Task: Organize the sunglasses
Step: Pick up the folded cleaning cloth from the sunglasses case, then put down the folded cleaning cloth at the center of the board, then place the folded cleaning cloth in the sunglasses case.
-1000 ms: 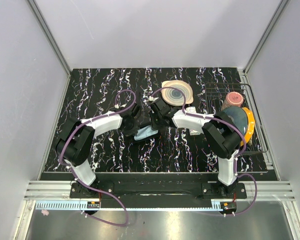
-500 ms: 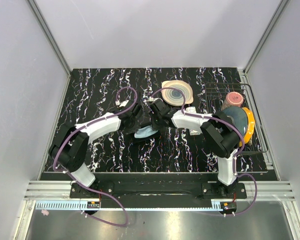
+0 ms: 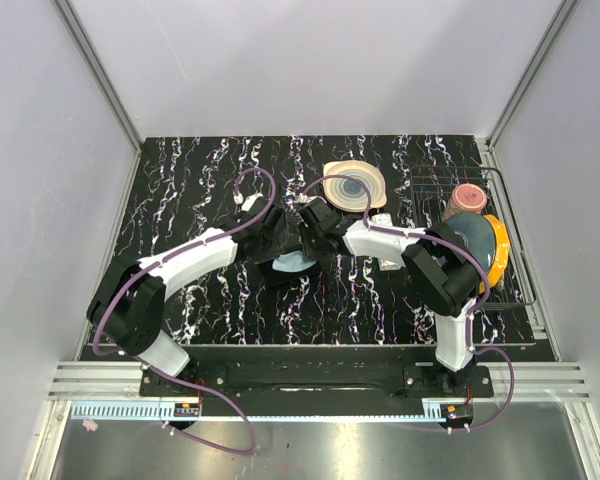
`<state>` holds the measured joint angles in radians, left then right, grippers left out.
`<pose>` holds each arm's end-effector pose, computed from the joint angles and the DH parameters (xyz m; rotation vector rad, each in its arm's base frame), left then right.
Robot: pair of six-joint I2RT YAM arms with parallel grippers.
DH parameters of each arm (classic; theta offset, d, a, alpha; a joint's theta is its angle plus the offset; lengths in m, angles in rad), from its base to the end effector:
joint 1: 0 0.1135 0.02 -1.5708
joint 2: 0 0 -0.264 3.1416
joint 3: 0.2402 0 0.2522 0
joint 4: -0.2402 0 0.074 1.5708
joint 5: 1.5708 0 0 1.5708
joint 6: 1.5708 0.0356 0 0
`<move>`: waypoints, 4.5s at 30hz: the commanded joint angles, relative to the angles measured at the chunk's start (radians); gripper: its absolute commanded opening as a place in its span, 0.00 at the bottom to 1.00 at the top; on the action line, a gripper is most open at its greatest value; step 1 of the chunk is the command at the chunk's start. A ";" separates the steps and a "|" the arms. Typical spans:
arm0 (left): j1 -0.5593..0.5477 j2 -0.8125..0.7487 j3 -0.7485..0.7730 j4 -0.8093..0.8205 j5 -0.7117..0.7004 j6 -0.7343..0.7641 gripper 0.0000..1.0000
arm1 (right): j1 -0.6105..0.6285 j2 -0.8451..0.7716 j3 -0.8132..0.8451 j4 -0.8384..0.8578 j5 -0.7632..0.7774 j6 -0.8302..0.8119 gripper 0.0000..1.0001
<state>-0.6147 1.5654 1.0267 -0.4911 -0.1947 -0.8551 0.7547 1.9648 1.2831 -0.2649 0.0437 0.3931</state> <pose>0.2619 -0.1765 0.2100 -0.3813 2.5705 -0.2948 0.3022 0.2821 0.1606 -0.4435 2.5267 0.4023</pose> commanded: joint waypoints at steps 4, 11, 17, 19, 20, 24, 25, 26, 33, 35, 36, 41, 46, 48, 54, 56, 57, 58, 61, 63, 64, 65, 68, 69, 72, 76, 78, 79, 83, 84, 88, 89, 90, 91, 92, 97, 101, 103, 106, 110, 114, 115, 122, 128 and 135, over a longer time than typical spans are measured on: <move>0.001 -0.065 0.094 0.026 0.020 0.053 0.00 | 0.003 -0.135 0.067 -0.040 0.051 0.018 0.39; 0.079 -0.100 0.102 -0.009 0.063 0.108 0.00 | -0.002 -0.173 0.105 -0.062 0.041 0.012 0.47; 0.187 -0.194 0.020 -0.033 0.093 0.126 0.00 | -0.002 -0.112 0.186 -0.079 -0.028 -0.007 0.49; 0.216 -0.223 -0.011 -0.053 0.097 0.131 0.00 | -0.002 -0.083 0.217 -0.079 -0.041 -0.005 0.49; 0.225 -0.247 -0.020 -0.064 0.095 0.134 0.00 | -0.002 -0.075 0.228 -0.080 -0.079 -0.007 0.49; 0.282 -0.291 -0.074 -0.132 0.060 0.122 0.00 | 0.006 0.001 0.323 -0.100 -0.134 -0.026 0.50; 0.293 -0.297 -0.083 -0.156 0.048 0.117 0.00 | 0.009 0.015 0.341 -0.105 -0.142 -0.033 0.50; 0.303 -0.303 -0.092 -0.173 0.037 0.101 0.00 | 0.018 0.029 0.357 -0.112 -0.146 -0.034 0.50; 0.490 -0.297 -0.175 -0.236 -0.035 0.065 0.00 | 0.060 0.161 0.490 -0.114 -0.179 -0.046 0.52; 0.521 -0.266 -0.180 -0.230 -0.032 0.071 0.00 | 0.064 0.198 0.524 -0.117 -0.197 -0.053 0.53; 0.529 -0.254 -0.180 -0.228 -0.031 0.071 0.00 | 0.069 0.212 0.539 -0.123 -0.206 -0.059 0.54; 0.543 -0.215 -0.221 -0.233 -0.026 0.056 0.00 | 0.087 0.285 0.630 -0.161 -0.234 -0.074 0.56; 0.549 -0.222 -0.240 -0.253 -0.045 0.050 0.00 | 0.132 0.335 0.697 -0.223 -0.226 -0.094 0.55; 0.549 -0.220 -0.246 -0.250 -0.049 0.050 0.00 | 0.152 0.341 0.699 -0.227 -0.214 -0.086 0.55; 0.555 -0.206 -0.249 -0.251 -0.052 0.059 0.00 | 0.212 0.375 0.722 -0.272 -0.166 -0.066 0.52; 0.558 -0.209 -0.252 -0.251 -0.054 0.064 0.00 | 0.233 0.391 0.729 -0.280 -0.151 -0.066 0.50; 0.561 -0.212 -0.252 -0.251 -0.054 0.067 0.00 | 0.241 0.402 0.733 -0.284 -0.140 -0.066 0.50; 0.563 -0.212 -0.252 -0.250 -0.052 0.068 0.00 | 0.242 0.419 0.740 -0.292 -0.130 -0.063 0.49; 0.569 -0.217 -0.258 -0.251 -0.052 0.071 0.00 | 0.250 0.448 0.769 -0.313 -0.084 -0.056 0.46; 0.572 -0.217 -0.263 -0.250 -0.049 0.073 0.00 | 0.250 0.457 0.780 -0.315 -0.048 -0.051 0.45; 0.575 -0.215 -0.263 -0.250 -0.043 0.073 0.00 | 0.250 0.465 0.785 -0.313 -0.036 -0.051 0.45; 0.575 -0.217 -0.266 -0.248 -0.035 0.073 0.00 | 0.250 0.470 0.788 -0.313 -0.019 -0.050 0.44; 0.579 -0.217 -0.263 -0.247 -0.034 0.073 0.00 | 0.252 0.493 0.802 -0.315 -0.018 -0.046 0.42; 0.581 -0.217 -0.263 -0.245 -0.032 0.074 0.00 | 0.255 0.499 0.806 -0.321 -0.019 -0.046 0.41; 0.583 -0.215 -0.264 -0.242 -0.025 0.076 0.00 | 0.265 0.519 0.820 -0.335 -0.019 -0.051 0.40; 0.587 -0.211 -0.270 -0.231 -0.014 0.074 0.00 | 0.279 0.534 0.829 -0.338 -0.019 -0.057 0.39; 0.589 -0.208 -0.274 -0.228 -0.011 0.074 0.00 | 0.285 0.543 0.837 -0.349 -0.016 -0.054 0.38; 0.587 -0.205 -0.275 -0.227 -0.006 0.074 0.00 | 0.285 0.546 0.843 -0.353 -0.015 -0.054 0.38; 0.589 -0.200 -0.278 -0.218 0.000 0.074 0.00 | 0.288 0.562 0.858 -0.369 -0.011 -0.050 0.34; 0.589 -0.202 -0.278 -0.219 0.001 0.074 0.00 | 0.291 0.565 0.863 -0.378 -0.013 -0.048 0.32; 0.592 -0.197 -0.278 -0.216 0.005 0.076 0.00 | 0.299 0.583 0.894 -0.401 -0.002 -0.048 0.29; 0.593 -0.199 -0.278 -0.216 0.005 0.076 0.00 | 0.298 0.586 0.895 -0.402 0.001 -0.048 0.27; 0.592 -0.199 -0.278 -0.216 0.006 0.076 0.00 | 0.299 0.589 0.898 -0.410 0.008 -0.046 0.25; 0.595 -0.199 -0.280 -0.213 0.006 0.076 0.00 | 0.298 0.595 0.904 -0.416 0.005 -0.045 0.24; 0.595 -0.197 -0.281 -0.213 0.009 0.077 0.00 | 0.299 0.598 0.907 -0.419 0.004 -0.045 0.22; 0.595 -0.197 -0.280 -0.211 0.012 0.077 0.00 | 0.305 0.611 0.921 -0.435 0.001 -0.046 0.13; 0.596 -0.197 -0.280 -0.210 0.014 0.077 0.00 | 0.308 0.617 0.929 -0.448 0.007 -0.048 0.03; 0.596 -0.197 -0.280 -0.210 0.017 0.077 0.00 | 0.308 0.617 0.933 -0.453 0.012 -0.046 0.00; 0.596 -0.197 -0.274 -0.210 0.021 0.082 0.00 | 0.308 0.606 0.938 -0.451 0.008 -0.043 0.00; 0.596 -0.228 -0.261 -0.195 0.063 0.099 0.00 | 0.307 0.576 0.941 -0.448 0.013 -0.043 0.00; 0.598 -0.287 -0.249 -0.153 0.141 0.113 0.00 | 0.305 0.505 0.921 -0.427 0.034 -0.039 0.00; 0.596 -0.297 -0.243 -0.150 0.152 0.114 0.00 | 0.302 0.493 0.912 -0.425 0.038 -0.037 0.00; 0.595 -0.350 -0.206 -0.149 0.234 0.133 0.00 | 0.278 0.381 0.842 -0.402 0.054 -0.011 0.00; 0.566 -0.370 -0.171 -0.144 0.278 0.139 0.00 | 0.253 0.266 0.743 -0.370 0.085 0.015 0.00; 0.465 -0.341 -0.106 -0.121 0.308 0.120 0.00 | 0.204 0.137 0.627 -0.359 0.140 0.038 0.00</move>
<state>-0.0952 1.2274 0.8494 -0.6609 0.0647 -0.7319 0.9897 2.2131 1.9583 -0.6468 0.1188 0.4049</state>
